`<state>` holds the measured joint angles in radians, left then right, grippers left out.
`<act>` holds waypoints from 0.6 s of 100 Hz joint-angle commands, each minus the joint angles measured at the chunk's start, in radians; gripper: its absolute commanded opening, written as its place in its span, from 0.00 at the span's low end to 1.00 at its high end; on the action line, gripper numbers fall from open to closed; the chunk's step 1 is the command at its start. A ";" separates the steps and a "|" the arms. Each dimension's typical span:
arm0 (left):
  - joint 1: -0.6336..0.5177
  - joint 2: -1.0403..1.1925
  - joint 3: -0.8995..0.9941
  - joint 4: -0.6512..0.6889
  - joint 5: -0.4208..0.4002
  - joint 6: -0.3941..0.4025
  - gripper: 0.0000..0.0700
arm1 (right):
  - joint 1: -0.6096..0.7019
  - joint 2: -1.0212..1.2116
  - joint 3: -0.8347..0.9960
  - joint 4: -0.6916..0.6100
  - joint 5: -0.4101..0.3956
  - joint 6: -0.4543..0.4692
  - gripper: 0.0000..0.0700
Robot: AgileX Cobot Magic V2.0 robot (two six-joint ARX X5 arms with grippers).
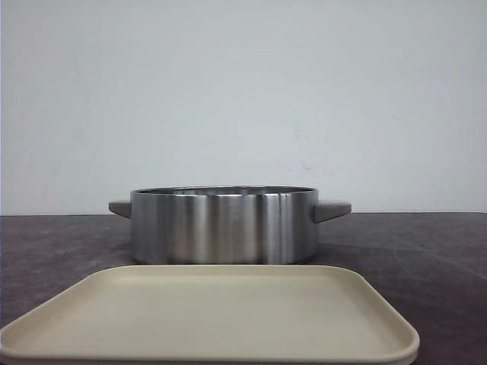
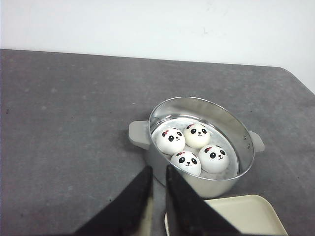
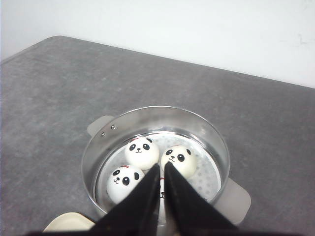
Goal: Steam buns
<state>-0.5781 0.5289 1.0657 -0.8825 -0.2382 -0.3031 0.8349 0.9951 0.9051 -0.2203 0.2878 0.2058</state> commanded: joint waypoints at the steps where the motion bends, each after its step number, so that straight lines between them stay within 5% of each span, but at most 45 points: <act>1: -0.005 0.003 0.013 0.012 -0.005 -0.001 0.00 | 0.007 0.003 0.010 0.011 0.001 -0.008 0.01; 33: -0.005 0.003 0.013 0.012 -0.005 -0.001 0.00 | -0.056 -0.180 0.009 -0.093 0.001 -0.053 0.01; 44: -0.005 0.003 0.013 0.012 -0.005 -0.001 0.00 | -0.169 -0.270 -0.014 -0.155 0.000 -0.124 0.01; 60: -0.005 0.003 0.013 0.012 -0.005 -0.001 0.00 | -0.382 -0.426 -0.164 -0.081 -0.072 -0.222 0.01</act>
<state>-0.5781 0.5289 1.0657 -0.8825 -0.2382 -0.3031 0.5205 0.6147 0.7982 -0.3355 0.2600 0.0685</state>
